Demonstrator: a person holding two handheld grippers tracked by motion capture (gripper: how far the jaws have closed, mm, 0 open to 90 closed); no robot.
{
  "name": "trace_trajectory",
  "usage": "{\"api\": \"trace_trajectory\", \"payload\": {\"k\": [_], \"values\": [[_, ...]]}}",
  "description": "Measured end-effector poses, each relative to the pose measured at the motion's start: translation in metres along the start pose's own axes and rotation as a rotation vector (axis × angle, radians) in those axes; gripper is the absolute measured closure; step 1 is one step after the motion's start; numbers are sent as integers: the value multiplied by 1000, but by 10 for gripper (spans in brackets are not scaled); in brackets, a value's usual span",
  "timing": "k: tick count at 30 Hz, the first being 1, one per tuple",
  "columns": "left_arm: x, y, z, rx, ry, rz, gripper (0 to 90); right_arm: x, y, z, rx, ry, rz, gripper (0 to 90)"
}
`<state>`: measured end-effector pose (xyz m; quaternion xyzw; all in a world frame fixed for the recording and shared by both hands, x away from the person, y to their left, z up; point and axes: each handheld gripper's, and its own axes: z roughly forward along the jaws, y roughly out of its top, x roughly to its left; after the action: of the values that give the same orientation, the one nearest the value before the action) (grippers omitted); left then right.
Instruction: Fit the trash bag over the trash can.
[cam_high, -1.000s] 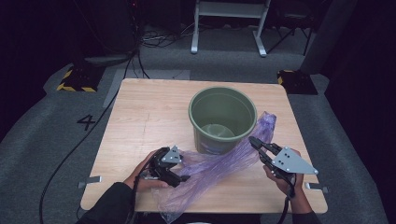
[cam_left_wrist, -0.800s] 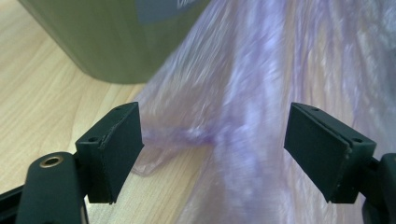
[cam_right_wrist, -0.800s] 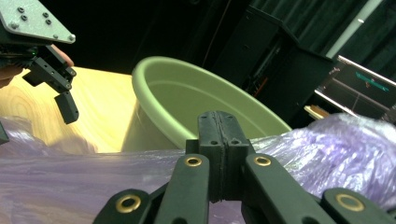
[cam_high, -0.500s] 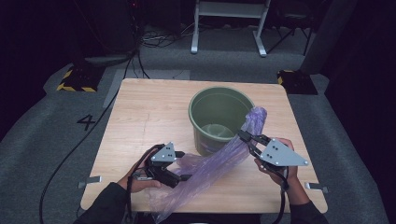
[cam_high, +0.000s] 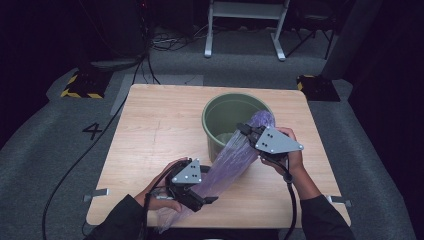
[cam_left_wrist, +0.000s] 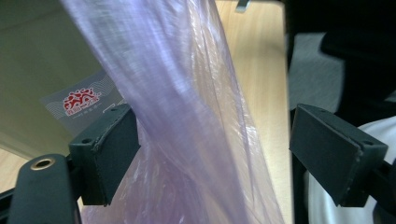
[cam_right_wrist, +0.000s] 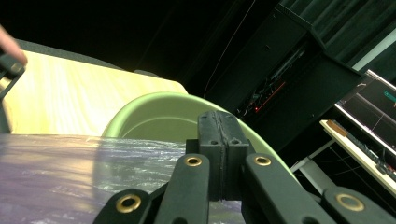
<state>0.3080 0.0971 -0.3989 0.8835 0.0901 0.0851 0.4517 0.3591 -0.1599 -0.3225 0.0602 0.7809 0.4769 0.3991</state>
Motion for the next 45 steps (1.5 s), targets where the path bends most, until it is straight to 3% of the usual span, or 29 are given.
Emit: {"api": "trace_trajectory", "payload": {"k": [2,5,7,9,13,16,19,24,28,32,37,41,45], "values": [[-1,1,7,42,9,19,154,0,3,3,-3,3,-1,900],[2,-2,18,98,28,12,166,-1,6,6,-24,7,5,900],[4,-5,25,132,54,9,230,1,11,9,-49,24,19,900],[7,-7,31,148,61,9,318,6,22,12,-52,38,-8,900],[10,-12,36,132,82,13,557,12,33,20,-57,76,-37,888],[13,-15,38,106,81,10,745,11,36,23,-51,95,-19,790],[12,-17,36,96,81,11,870,11,39,22,-46,99,25,560],[16,-19,29,77,102,-16,890,11,39,12,19,120,66,332],[19,-22,23,57,114,-41,893,9,37,-12,-3,131,71,255],[22,-25,17,38,118,-48,893,7,29,-38,-5,109,69,243],[23,-27,10,13,116,-53,893,0,0,-56,37,24,165,279],[24,-27,9,6,121,-57,893,-1,-19,-67,19,-39,221,261],[26,-26,5,-11,121,-61,894,-1,-28,-72,20,-27,262,267]]}}
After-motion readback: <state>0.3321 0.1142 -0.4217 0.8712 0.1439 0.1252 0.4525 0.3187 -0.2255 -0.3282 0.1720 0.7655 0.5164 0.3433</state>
